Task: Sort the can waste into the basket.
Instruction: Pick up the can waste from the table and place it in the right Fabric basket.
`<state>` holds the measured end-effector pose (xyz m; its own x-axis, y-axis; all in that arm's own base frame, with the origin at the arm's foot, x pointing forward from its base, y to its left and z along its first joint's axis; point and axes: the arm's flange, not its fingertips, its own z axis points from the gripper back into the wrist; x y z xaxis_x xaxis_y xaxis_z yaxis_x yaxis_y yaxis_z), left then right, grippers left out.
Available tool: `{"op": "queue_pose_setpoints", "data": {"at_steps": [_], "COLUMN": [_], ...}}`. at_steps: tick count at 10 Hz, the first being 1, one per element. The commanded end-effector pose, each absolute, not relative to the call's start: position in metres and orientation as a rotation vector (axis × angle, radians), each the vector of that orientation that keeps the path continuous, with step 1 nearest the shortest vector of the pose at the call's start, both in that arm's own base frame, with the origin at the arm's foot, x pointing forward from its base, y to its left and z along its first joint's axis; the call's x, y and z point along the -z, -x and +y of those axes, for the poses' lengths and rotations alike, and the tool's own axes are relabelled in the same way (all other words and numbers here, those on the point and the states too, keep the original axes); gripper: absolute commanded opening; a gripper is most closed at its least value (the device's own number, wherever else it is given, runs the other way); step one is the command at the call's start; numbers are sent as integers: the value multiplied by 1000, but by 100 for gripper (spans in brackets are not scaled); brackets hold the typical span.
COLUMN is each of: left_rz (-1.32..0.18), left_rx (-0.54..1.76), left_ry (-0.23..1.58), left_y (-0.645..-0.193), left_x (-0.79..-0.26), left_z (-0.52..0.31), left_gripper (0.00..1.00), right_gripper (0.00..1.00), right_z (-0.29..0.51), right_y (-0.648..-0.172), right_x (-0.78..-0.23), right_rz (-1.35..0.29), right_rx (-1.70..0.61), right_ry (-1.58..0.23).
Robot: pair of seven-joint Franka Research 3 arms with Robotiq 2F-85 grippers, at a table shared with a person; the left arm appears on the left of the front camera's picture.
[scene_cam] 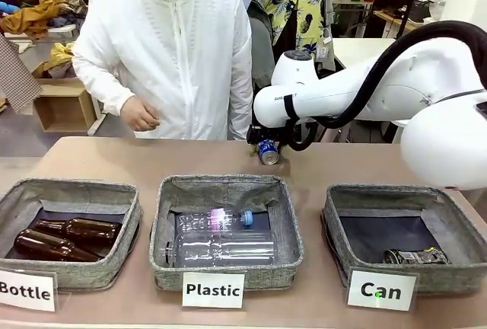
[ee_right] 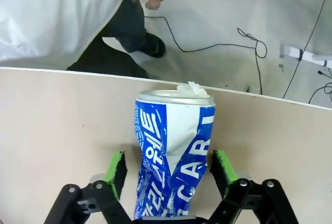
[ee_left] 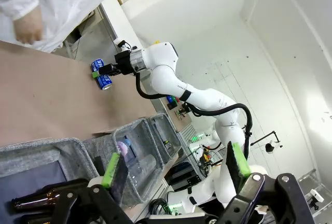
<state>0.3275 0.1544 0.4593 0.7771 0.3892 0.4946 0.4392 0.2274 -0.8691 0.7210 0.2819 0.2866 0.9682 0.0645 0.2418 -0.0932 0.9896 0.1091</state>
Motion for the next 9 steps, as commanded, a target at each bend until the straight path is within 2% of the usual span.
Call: {"op": "queue_pose_setpoints", "data": {"at_steps": [1, 2, 3, 6, 9], "left_rz": [-759, -759, -759, -759, -759], "left_rx": [38, 38, 38, 38, 38], "left_ry": [1385, 1385, 1385, 1385, 1385], "left_y": [-327, -327, -327, -327, -327], "left_x": [-460, -460, -460, -460, -460], "left_z": [153, 153, 153, 153, 153], "left_gripper": [100, 100, 100, 100, 100], "right_gripper": [0, 35, 0, 0, 0], "right_z": [282, 282, 280, 267, 220], "right_y": [-723, -724, -722, -708, -641], "right_x": [-288, -289, -292, -312, -385], "right_rz": [-246, -247, -248, -232, -170], "right_rx": [-52, -50, -49, -79, -251], "right_ry": [-88, -89, -87, -87, -96]}}
